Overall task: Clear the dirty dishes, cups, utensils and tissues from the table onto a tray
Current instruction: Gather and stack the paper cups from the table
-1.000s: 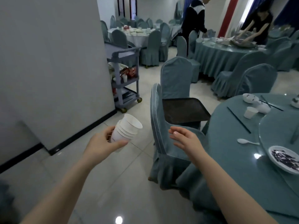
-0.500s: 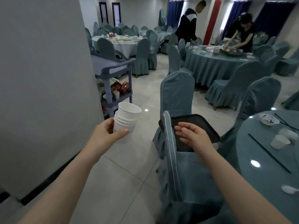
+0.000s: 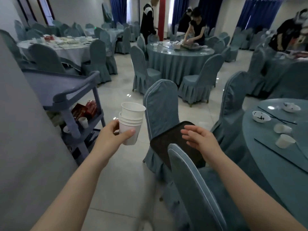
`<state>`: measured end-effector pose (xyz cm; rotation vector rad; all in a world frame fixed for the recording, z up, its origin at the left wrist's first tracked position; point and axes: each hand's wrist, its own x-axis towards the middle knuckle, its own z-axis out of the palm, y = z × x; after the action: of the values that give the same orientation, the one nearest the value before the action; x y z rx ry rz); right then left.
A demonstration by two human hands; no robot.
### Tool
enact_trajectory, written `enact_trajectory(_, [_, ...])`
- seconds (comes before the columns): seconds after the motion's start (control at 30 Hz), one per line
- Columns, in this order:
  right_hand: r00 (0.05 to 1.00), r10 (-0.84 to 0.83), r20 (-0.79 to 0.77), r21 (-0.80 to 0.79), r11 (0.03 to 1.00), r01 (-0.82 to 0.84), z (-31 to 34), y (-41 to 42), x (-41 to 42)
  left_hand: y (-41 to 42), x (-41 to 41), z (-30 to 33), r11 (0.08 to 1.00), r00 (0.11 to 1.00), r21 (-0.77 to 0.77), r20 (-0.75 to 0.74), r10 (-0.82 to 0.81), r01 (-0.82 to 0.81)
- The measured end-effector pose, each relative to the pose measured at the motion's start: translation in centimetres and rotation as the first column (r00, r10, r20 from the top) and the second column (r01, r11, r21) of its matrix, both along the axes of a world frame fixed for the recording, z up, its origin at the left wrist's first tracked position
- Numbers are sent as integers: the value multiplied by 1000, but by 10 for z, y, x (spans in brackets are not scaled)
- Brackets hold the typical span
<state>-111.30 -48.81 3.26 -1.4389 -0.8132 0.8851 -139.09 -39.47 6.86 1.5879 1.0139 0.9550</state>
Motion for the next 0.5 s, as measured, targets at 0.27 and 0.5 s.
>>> enact_trajectory(0.27, [999, -43, 17, -35, 998, 44, -23, 192, 22, 196, 25, -3, 995, 996, -44, 0, -89, 89])
enact_trajectory(0.5, [1000, -6, -4, -39, 999, 6, -13, 375, 25, 369, 27, -14, 998, 999, -64, 26, -26, 28])
